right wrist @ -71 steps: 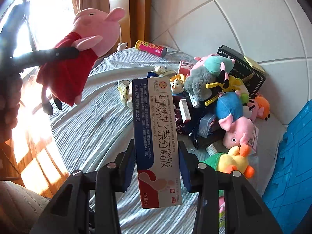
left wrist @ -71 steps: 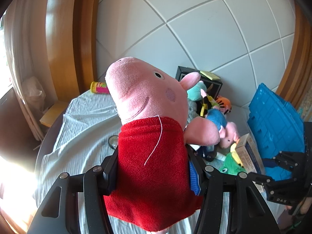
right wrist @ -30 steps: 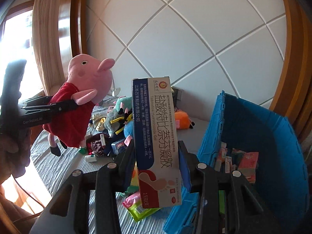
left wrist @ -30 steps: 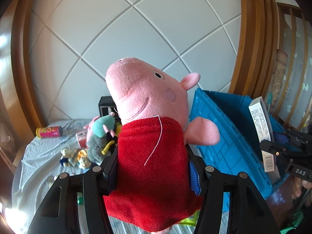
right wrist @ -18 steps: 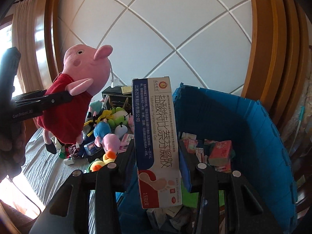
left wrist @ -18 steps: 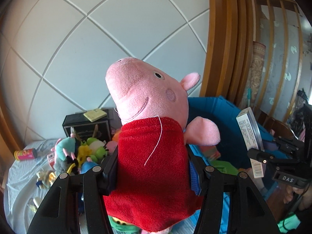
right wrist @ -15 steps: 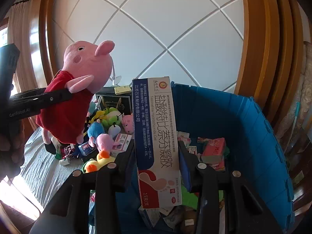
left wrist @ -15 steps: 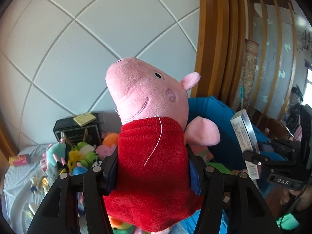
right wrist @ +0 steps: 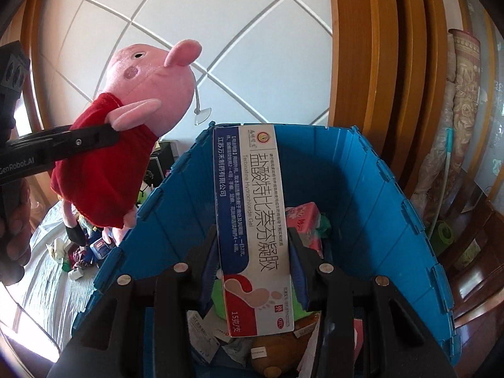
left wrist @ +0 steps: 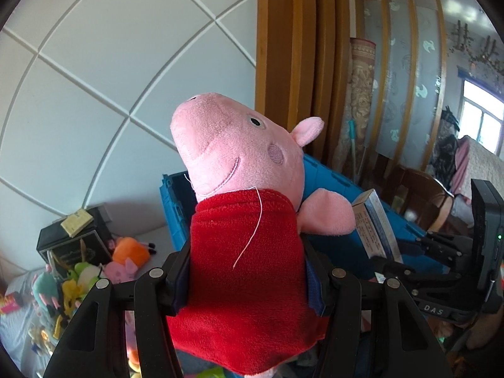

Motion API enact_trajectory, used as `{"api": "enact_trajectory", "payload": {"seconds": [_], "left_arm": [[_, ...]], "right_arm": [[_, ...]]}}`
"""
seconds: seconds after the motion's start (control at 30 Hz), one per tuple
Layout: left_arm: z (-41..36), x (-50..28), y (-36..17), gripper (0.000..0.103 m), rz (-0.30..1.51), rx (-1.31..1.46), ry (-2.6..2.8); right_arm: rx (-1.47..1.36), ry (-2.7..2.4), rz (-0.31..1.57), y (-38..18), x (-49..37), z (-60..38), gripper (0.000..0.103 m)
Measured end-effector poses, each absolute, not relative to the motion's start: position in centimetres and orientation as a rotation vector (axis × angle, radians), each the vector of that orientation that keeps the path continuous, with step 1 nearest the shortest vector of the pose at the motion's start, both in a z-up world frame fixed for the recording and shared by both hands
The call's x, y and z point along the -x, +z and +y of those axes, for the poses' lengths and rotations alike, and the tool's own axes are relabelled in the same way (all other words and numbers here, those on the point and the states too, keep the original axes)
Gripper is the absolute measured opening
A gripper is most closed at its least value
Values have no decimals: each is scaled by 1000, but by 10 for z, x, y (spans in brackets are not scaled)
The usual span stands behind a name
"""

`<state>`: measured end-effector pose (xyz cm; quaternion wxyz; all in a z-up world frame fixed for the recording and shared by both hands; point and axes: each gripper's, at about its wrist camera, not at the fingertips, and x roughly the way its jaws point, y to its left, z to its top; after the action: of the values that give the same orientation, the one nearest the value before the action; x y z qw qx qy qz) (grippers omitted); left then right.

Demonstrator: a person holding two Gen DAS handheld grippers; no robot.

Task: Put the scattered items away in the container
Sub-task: 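Carry the pig plush and medicine box over the blue crate, then open both grippers to drop the pig and medicine box into the crate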

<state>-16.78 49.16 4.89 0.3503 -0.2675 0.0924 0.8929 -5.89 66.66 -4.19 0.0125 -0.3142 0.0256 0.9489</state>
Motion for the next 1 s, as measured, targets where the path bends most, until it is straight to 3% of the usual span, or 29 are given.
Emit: {"api": "enact_trajectory", "payload": {"seconds": [0.7, 0.77, 0.83, 0.9, 0.93, 1.0], "left_arm": [[596, 229, 41, 58, 290, 706, 2240], [600, 231, 40, 60, 292, 708, 2238], [603, 233, 37, 69, 299, 719, 2234], [609, 234, 35, 82, 324, 735, 2210], [610, 233, 35, 88, 335, 724, 2216], [609, 231, 37, 100, 327, 696, 2231]], "right_arm": [[980, 2831, 133, -52, 108, 730, 39], [958, 2817, 134, -52, 109, 734, 40], [914, 2797, 133, -50, 109, 738, 41], [894, 2786, 125, -49, 109, 741, 68], [881, 2790, 124, -49, 109, 742, 89], [882, 2797, 111, -49, 109, 742, 91]]}}
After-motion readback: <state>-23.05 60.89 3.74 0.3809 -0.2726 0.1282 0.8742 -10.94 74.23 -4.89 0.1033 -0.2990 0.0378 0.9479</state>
